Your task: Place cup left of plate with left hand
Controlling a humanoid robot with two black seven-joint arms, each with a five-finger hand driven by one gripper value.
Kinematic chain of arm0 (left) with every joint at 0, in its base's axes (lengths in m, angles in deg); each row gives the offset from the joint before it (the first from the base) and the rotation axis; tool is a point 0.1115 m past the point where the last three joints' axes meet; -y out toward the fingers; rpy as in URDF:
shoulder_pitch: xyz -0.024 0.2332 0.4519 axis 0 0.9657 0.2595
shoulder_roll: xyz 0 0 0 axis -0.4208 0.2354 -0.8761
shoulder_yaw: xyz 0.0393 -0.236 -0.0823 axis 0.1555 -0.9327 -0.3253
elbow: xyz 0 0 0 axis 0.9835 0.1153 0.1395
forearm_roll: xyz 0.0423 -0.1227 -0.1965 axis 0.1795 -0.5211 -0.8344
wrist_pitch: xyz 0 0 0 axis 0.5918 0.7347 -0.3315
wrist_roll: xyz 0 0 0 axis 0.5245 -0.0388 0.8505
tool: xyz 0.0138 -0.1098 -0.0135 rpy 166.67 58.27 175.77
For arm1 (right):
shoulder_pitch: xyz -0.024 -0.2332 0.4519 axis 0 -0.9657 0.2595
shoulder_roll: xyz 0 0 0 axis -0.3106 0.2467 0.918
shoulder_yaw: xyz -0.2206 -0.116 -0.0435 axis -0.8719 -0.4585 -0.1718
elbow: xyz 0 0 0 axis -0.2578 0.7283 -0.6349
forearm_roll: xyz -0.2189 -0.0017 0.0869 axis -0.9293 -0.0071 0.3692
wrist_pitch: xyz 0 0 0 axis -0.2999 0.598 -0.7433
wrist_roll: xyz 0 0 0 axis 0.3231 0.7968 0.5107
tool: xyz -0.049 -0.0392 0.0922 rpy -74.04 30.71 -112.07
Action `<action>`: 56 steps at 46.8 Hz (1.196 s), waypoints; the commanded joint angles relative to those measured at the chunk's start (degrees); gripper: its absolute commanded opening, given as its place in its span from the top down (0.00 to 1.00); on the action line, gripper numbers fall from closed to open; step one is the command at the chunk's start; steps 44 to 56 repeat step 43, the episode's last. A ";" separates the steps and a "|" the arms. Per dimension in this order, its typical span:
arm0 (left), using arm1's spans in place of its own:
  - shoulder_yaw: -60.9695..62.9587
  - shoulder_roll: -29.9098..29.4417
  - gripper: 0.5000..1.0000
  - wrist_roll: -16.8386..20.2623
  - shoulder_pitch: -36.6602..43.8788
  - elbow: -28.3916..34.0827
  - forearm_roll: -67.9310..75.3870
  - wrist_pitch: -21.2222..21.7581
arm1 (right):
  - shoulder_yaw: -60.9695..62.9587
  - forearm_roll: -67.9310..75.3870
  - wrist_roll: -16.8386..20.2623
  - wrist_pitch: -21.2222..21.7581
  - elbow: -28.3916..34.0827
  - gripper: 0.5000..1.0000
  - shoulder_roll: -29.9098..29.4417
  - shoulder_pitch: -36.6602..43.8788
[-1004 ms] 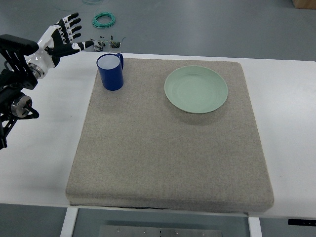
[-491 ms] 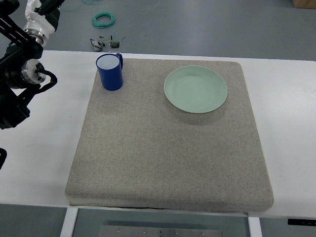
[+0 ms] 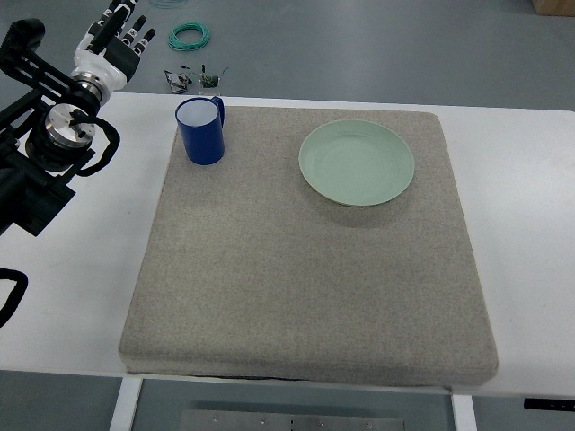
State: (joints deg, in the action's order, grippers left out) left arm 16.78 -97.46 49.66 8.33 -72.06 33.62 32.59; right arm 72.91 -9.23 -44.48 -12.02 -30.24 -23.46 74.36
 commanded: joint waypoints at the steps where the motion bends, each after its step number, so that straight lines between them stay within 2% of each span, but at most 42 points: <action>1: 0.00 -0.16 0.02 -0.02 0.27 0.34 -0.17 -6.15 | 0.00 0.00 0.00 0.00 0.00 0.13 0.00 0.00; 5: 0.08 0.02 0.02 0.06 0.27 2.44 -0.08 -8.71 | 0.00 0.00 0.00 0.00 0.00 0.13 0.00 0.00; 56: 0.35 0.02 0.01 0.33 -1.49 3.59 0.89 -8.80 | 0.26 0.44 0.00 0.17 0.00 0.13 0.00 0.00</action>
